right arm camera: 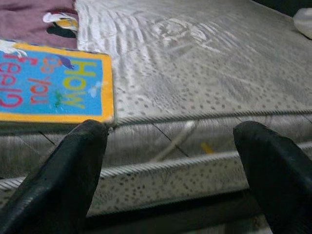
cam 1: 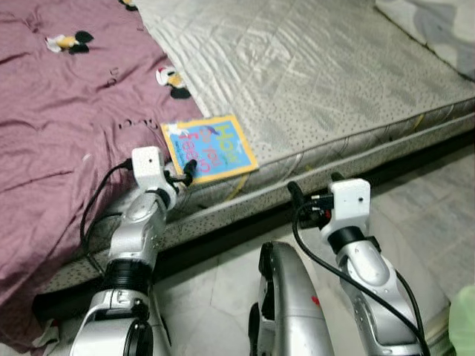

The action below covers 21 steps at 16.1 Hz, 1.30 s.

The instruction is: Clean up the room

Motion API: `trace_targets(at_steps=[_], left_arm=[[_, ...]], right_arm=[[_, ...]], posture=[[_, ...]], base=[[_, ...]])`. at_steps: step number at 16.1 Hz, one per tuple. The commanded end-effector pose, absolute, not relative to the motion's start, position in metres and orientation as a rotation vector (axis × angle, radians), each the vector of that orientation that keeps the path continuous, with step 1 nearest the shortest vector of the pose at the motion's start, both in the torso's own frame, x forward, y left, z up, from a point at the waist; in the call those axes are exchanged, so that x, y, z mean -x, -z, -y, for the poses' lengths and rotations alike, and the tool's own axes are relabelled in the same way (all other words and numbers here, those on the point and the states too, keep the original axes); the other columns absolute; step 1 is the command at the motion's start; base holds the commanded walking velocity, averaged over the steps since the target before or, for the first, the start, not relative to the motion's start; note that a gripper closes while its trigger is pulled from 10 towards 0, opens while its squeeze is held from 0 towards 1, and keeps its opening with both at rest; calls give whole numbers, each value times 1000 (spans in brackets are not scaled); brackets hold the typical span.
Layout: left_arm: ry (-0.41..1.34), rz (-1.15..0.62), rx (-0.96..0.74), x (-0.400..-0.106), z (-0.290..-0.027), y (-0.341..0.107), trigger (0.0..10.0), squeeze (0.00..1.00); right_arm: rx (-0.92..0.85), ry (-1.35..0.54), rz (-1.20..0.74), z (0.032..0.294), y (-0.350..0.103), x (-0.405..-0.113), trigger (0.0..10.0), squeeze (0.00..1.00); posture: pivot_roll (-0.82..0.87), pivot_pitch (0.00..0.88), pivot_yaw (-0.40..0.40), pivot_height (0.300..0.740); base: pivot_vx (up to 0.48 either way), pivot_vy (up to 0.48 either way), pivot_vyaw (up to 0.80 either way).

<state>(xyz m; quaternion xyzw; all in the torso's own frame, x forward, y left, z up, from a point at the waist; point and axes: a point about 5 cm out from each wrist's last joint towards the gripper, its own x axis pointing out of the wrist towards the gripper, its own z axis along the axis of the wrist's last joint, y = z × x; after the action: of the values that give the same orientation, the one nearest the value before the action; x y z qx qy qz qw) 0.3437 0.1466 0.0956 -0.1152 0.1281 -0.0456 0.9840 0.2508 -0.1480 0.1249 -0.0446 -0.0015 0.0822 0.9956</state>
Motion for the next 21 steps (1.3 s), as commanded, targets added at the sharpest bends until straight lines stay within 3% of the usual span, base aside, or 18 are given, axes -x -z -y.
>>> trace_targets(at_steps=[1, 8, 10, 11, 15, 16, 17, 21], left_arm=[[111, -285, 259, -347, -139, -93, 10000, 0], [114, -307, 429, -358, -133, -86, 10000, 0], [113, -285, 546, -365, -132, -93, 10000, 0], [115, -271, 568, -367, -134, -95, 10000, 0], [125, -255, 697, -372, -138, -99, 10000, 0], [131, -265, 708, -372, -139, -98, 392, 0], [157, -280, 727, -372, -137, -96, 0, 0], [144, -304, 712, -371, -139, -93, 0, 0]], right_arm=[[102, -149, 12, 152, -129, -248, 10000, 0], [59, -181, 2, 153, -135, -240, 10000, 0], [-54, -413, -21, 132, -143, -229, 10000, 0], [-59, -443, -36, 131, -142, -226, 10000, 0], [-41, -399, -60, 141, -138, -229, 10000, 0], [-39, -395, -61, 142, -139, -230, 10000, 0], [-36, -389, -57, 143, -141, -232, 10000, 0], [-77, -487, -32, 135, -146, -233, 10000, 0]], posture=[[-150, 161, -77, 477], [-191, 175, -82, 477], [-200, 171, -83, 477], [-205, 164, -83, 477], [-211, 148, -78, 477], [-211, 143, -77, 477], [-209, 136, -77, 477], [-201, 114, -80, 477]], base=[[0, 0, 0], [0, 0, 0], [0, 0, 0], [0, 0, 0], [0, 0, 0], [0, 0, 0], [0, 0, 0], [0, 0, 0]])
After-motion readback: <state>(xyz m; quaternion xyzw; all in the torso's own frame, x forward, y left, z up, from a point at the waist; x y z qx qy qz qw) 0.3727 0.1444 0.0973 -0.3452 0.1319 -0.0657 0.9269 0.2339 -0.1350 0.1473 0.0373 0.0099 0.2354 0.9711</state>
